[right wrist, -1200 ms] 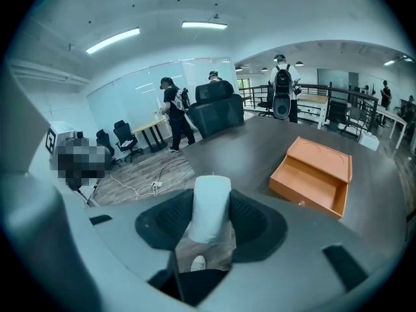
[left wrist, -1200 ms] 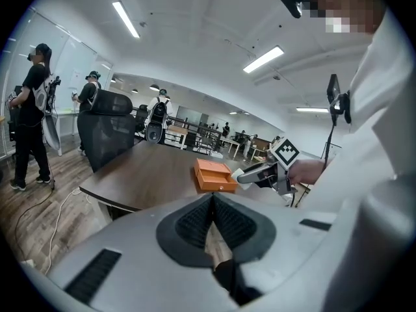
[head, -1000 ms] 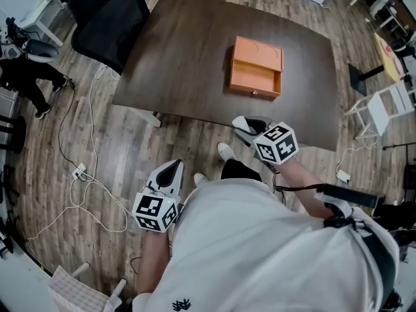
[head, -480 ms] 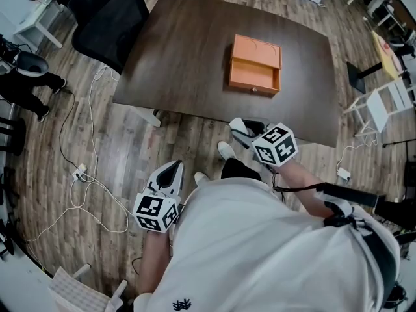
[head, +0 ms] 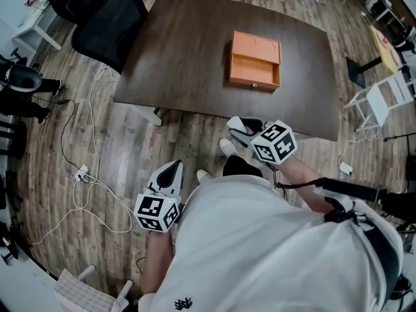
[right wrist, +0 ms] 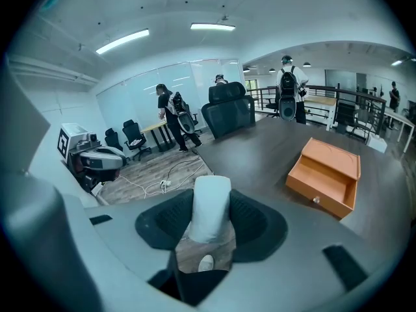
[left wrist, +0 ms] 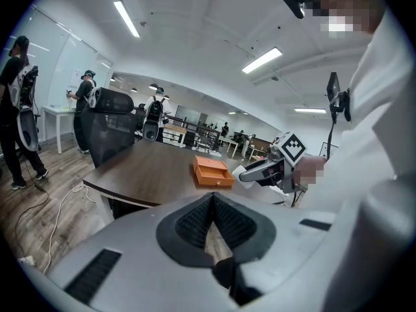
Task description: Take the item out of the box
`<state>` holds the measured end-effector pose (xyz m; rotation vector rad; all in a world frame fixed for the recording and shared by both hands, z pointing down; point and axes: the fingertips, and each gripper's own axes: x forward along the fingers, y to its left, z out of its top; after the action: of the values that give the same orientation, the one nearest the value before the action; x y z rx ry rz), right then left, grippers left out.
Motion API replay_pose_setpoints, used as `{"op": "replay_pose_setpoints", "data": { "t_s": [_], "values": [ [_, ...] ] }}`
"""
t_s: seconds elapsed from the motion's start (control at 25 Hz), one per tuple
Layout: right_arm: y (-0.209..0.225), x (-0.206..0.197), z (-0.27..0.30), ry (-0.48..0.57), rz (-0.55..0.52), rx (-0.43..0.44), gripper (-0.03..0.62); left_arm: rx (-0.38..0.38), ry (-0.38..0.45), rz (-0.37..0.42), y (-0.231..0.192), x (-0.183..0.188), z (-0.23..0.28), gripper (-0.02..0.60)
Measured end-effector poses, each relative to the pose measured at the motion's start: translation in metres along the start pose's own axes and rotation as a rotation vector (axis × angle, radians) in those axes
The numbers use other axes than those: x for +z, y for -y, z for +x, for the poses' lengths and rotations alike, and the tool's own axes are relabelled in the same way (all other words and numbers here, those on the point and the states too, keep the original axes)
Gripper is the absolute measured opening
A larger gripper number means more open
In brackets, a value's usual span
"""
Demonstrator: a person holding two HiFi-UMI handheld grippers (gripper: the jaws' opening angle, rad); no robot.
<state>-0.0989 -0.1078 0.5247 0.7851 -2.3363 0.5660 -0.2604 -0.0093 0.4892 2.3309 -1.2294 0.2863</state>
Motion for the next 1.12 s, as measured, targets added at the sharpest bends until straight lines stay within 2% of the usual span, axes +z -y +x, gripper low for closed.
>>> {"op": "replay_pose_setpoints", "data": {
  "t_s": [0.64, 1.12],
  "values": [
    [-0.006, -0.001, 0.011, -0.012, -0.015, 0.014, 0.170, -0.002, -0.006, -0.014, -0.007, -0.008, 0.003, 0.011],
    [0.002, -0.016, -0.005, -0.013, -0.006, 0.020, 0.170, -0.006, -0.020, -0.002, 0.016, -0.011, 0.011, 0.011]
  ]
}}
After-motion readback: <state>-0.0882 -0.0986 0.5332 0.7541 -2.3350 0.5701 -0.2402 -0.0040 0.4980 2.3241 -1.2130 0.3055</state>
